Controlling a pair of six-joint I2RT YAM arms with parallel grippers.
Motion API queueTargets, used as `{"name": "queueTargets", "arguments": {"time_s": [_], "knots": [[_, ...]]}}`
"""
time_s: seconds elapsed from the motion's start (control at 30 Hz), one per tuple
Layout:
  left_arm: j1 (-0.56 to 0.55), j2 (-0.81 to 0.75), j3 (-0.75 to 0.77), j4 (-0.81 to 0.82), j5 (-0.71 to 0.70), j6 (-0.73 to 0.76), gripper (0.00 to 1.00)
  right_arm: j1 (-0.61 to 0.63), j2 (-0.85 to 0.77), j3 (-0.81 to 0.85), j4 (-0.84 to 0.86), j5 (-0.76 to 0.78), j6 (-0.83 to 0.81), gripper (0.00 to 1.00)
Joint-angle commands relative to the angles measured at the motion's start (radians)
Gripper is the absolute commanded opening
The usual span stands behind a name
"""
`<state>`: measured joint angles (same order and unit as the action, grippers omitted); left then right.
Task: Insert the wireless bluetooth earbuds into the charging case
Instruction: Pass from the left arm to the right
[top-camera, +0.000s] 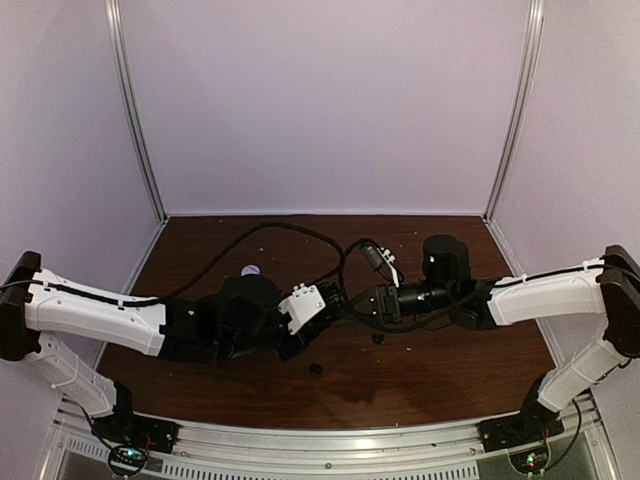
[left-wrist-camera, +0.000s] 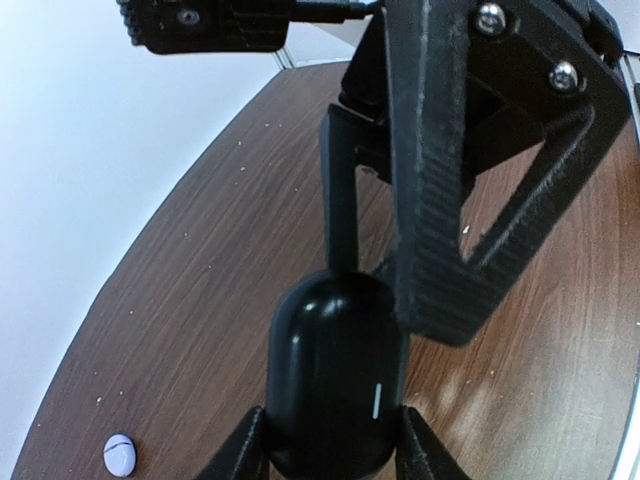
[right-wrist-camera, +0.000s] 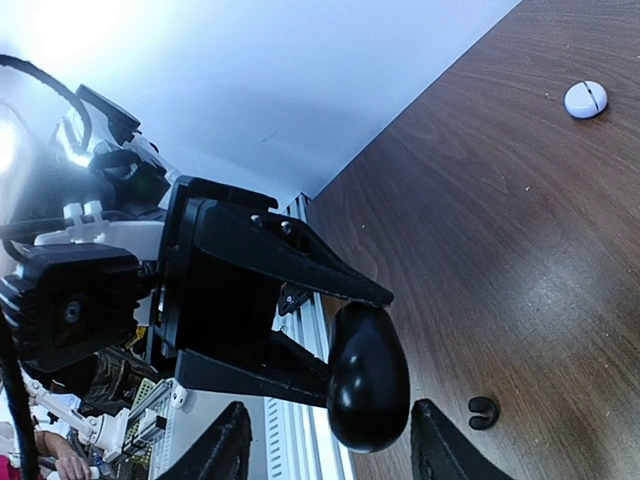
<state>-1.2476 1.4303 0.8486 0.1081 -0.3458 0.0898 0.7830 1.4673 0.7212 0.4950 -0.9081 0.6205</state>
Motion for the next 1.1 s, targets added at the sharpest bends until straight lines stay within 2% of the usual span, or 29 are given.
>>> {"name": "queueTargets", "arguments": {"time_s": [0.0, 0.53, 0.6, 0.73, 0.97, 1.07], "knots": [[-0.012, 0.001, 0.038, 0.056, -0.027, 0.022, 0.27, 0.016, 0.021, 0.006, 0.054, 0.024, 0.021, 0.51], [-0.015, 0.004, 0.049, 0.052, -0.03, 0.016, 0.28, 0.038, 0.053, 0.018, 0.089, 0.04, 0.042, 0.29], [-0.015, 0.001, 0.05, 0.048, -0.039, 0.001, 0.34, 0.038, 0.051, 0.018, 0.089, 0.039, 0.042, 0.23], [-0.014, -0.026, 0.044, 0.027, -0.048, -0.055, 0.51, 0.037, 0.043, 0.016, 0.086, 0.034, 0.027, 0.16], [0.005, -0.234, -0.101, 0.118, 0.081, -0.134, 0.76, 0.028, 0.014, 0.021, 0.066, 0.016, -0.03, 0.11], [0.068, -0.332, -0.166, 0.166, 0.199, -0.203, 0.78, 0.02, 0.003, 0.02, 0.071, -0.01, -0.05, 0.1]]}}
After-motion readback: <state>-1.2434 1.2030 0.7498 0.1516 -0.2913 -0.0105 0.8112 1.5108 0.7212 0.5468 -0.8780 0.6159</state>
